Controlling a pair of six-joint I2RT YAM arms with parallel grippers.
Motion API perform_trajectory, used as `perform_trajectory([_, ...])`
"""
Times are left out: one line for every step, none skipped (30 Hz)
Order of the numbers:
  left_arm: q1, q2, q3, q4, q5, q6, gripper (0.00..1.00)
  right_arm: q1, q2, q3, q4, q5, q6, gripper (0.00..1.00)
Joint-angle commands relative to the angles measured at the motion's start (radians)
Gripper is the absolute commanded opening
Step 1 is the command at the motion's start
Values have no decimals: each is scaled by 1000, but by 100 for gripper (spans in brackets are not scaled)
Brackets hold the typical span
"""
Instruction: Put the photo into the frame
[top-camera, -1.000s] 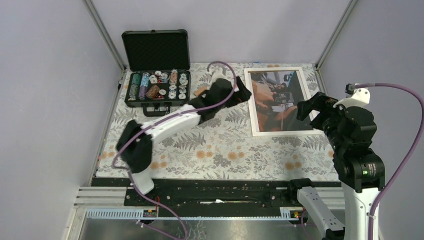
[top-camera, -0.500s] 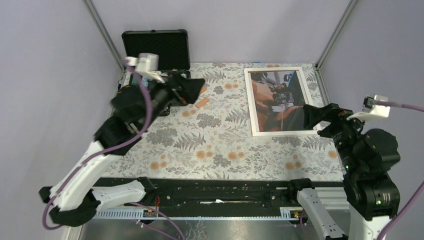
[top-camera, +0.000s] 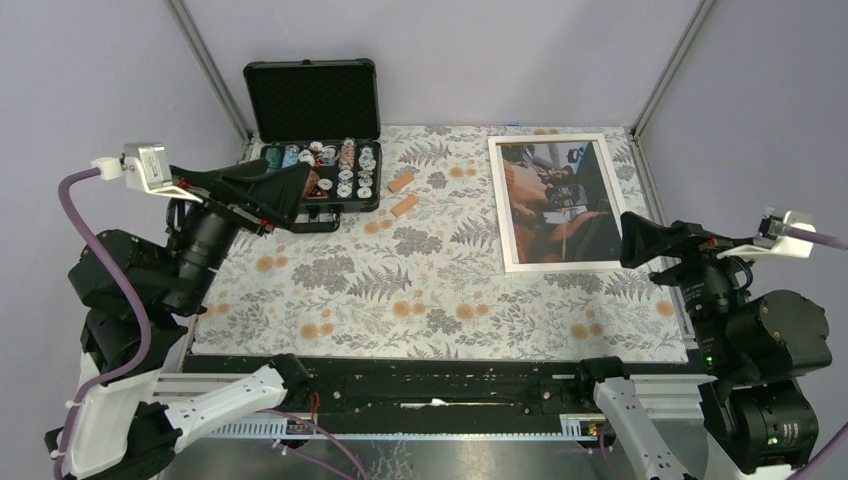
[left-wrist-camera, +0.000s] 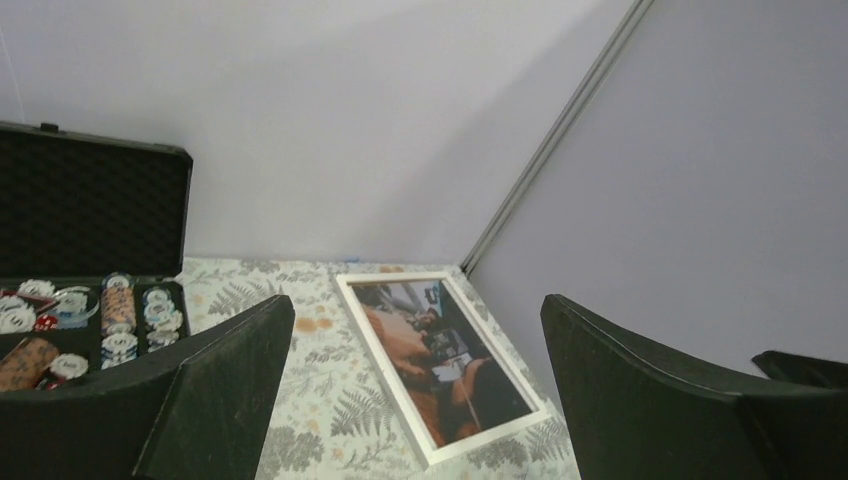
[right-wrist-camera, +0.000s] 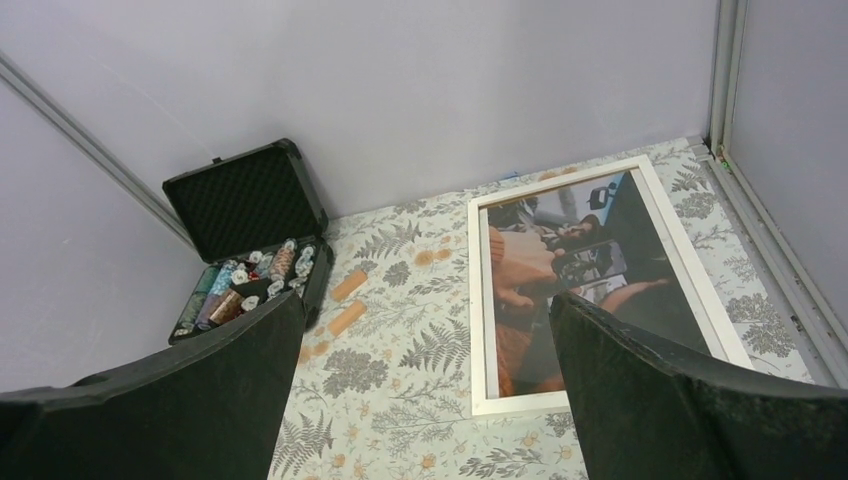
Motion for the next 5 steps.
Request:
perform_trajectory([1, 11, 35, -75, 3, 2, 99, 5, -19, 48, 0, 10, 16, 100])
perform_trajectory([3, 10, 37, -79, 9, -2, 99, 5, -17, 54, -9, 9, 18, 100])
perform_trajectory([1, 8, 37, -80, 13, -6, 99, 5, -15, 57, -18, 10, 23, 100])
perform_trajectory([1, 3, 36, -80, 16, -11, 99, 5, -15, 58, -23, 12, 28, 100])
perform_trajectory([1, -1, 37, -81, 17, -14, 99, 5, -16, 60, -27, 13, 31, 100])
